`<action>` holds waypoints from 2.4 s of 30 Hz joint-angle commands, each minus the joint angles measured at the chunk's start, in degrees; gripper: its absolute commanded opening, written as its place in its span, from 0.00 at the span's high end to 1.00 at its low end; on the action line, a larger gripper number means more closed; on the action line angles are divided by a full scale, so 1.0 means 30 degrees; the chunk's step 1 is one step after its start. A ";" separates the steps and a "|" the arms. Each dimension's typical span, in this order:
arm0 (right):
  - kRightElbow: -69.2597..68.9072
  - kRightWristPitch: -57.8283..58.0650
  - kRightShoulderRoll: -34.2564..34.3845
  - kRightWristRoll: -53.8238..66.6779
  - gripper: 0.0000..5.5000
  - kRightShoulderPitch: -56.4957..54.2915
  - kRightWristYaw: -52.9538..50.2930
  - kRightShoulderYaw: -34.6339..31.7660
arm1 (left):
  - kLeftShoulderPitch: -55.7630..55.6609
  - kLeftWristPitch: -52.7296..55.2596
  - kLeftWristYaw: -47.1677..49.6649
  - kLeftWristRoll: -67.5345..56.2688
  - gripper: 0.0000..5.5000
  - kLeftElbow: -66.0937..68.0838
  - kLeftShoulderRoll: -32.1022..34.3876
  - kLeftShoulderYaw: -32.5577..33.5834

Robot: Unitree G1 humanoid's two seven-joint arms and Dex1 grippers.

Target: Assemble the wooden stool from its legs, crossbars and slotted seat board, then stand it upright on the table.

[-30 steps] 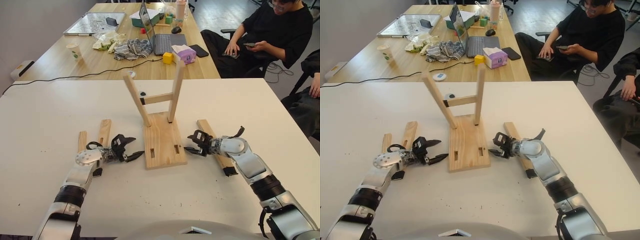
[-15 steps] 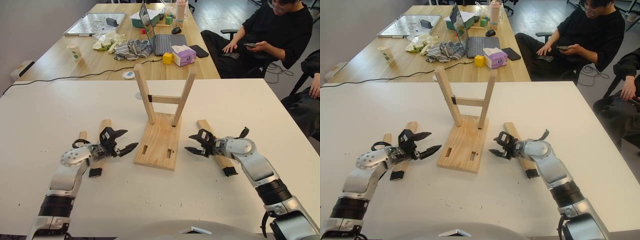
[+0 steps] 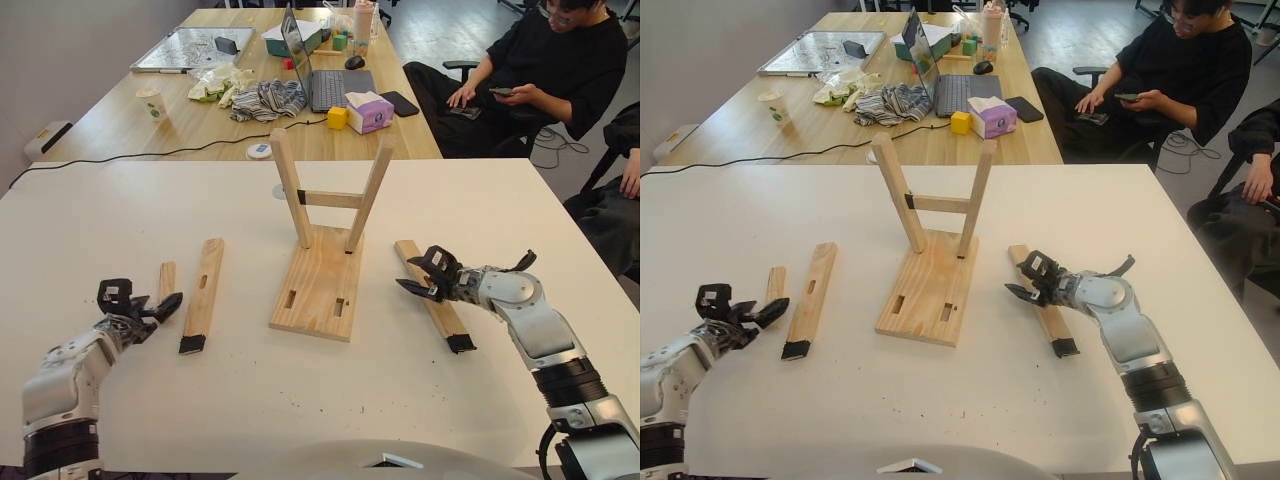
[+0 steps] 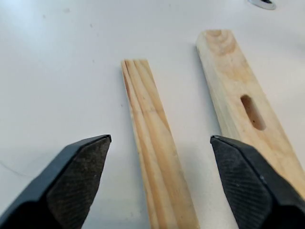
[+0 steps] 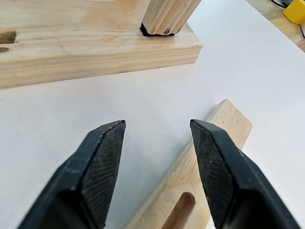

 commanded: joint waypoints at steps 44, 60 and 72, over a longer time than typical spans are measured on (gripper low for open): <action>-0.3366 1.0387 0.5606 2.0726 0.53 -1.1408 -1.0749 -0.9193 | -1.0611 -1.0759 0.1839 0.3118 0.77 -0.5893 -0.1505 -0.5816; -0.4062 1.1684 0.8984 2.6172 0.53 -1.1949 -1.6767 -0.8094 | -0.9139 -1.2038 0.0241 0.2764 0.77 -0.7912 -0.4073 -0.8628; -0.3712 1.0815 0.9160 2.7637 0.66 -1.2438 -1.8023 -0.8120 | -0.8509 -1.1971 -0.0367 0.2618 0.77 -0.8433 -0.4044 -0.8638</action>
